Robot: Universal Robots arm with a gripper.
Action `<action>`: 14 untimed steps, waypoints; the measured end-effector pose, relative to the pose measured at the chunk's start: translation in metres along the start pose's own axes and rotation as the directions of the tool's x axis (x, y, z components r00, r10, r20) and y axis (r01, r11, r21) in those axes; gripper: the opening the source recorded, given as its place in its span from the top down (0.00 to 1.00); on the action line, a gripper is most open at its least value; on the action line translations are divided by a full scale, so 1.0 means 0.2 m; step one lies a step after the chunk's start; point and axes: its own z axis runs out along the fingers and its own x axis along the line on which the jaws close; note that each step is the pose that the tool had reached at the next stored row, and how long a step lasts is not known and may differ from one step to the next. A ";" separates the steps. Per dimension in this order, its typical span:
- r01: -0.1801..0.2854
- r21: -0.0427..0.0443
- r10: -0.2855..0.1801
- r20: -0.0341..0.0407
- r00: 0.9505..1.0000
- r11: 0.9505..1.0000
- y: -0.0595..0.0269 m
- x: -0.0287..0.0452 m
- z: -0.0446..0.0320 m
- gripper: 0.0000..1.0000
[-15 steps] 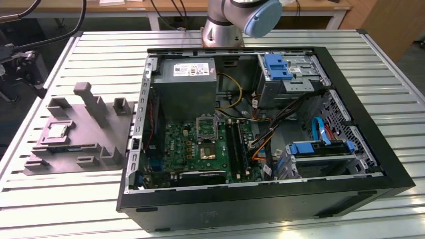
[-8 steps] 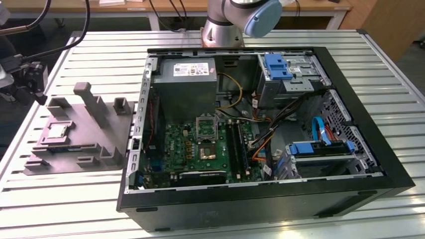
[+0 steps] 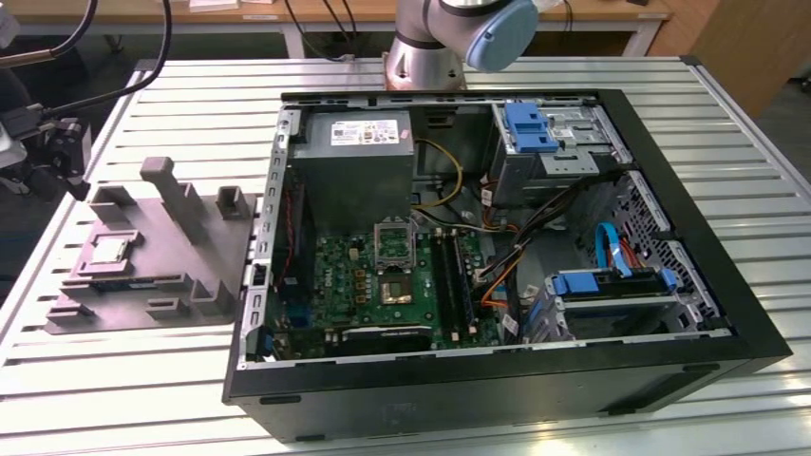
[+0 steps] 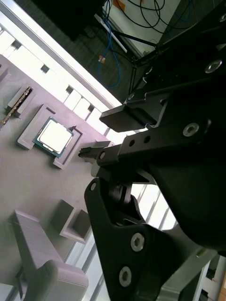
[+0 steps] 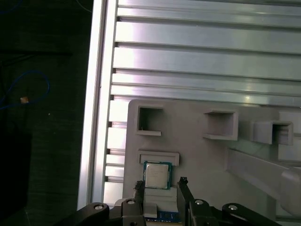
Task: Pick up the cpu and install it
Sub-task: 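Pick up the cpu and move it towards the insertion slot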
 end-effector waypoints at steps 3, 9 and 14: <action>0.000 0.000 0.000 0.000 1.000 1.000 0.000 0.000 0.000 0.60; 0.000 0.000 0.000 0.000 1.000 1.000 0.000 0.000 0.001 0.58; 0.000 0.000 0.000 0.000 1.000 1.000 0.000 0.000 0.001 0.46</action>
